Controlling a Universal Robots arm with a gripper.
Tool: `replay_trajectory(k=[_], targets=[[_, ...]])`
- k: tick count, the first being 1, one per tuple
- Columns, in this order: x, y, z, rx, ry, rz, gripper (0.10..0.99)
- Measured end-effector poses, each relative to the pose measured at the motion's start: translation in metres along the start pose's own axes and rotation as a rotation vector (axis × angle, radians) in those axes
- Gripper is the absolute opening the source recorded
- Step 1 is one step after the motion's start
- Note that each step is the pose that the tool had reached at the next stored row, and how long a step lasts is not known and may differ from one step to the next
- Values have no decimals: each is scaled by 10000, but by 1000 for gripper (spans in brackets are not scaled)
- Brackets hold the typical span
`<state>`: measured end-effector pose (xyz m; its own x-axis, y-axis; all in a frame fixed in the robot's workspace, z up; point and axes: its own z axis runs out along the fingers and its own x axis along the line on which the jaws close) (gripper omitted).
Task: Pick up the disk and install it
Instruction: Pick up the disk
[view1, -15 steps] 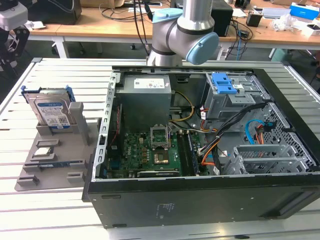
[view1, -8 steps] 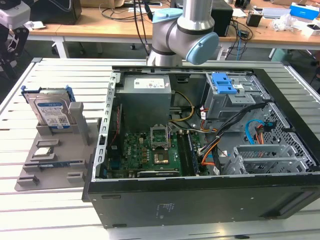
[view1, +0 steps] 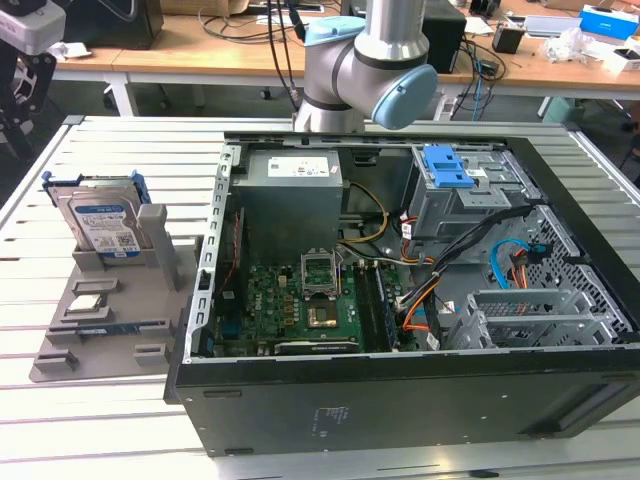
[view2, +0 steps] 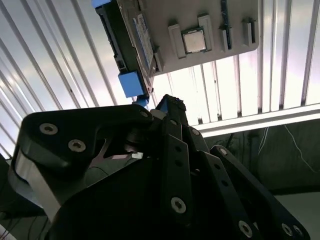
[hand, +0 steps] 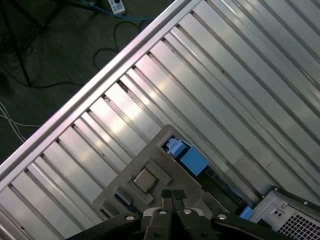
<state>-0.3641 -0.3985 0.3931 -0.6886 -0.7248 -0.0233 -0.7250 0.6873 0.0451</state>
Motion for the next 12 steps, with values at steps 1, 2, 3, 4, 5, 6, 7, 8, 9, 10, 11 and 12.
replay_trajectory(k=[1, 2, 3, 4, 5, 6, 7, 8, 9, 10, 11, 12], targets=[[0, 0, 0, -1, 3, -79, 106], [0, 0, 0, -3, 6, -152, 106], [0, 0, 1, -6, 11, -270, 106], [0, 0, 0, -8, 16, -347, 106], [0, 0, 0, -10, 19, -417, 106], [0, 0, 0, -11, 22, -499, 106], [0, 0, 0, -14, 27, -596, 106], [0, 0, 0, -17, 32, -728, 106], [0, 0, 0, -19, 37, -837, 106], [0, 0, 0, -21, 40, -913, 106], [0, 0, 0, -24, 46, -1028, 106], [0, 0, 0, -25, 49, -1097, 106]])
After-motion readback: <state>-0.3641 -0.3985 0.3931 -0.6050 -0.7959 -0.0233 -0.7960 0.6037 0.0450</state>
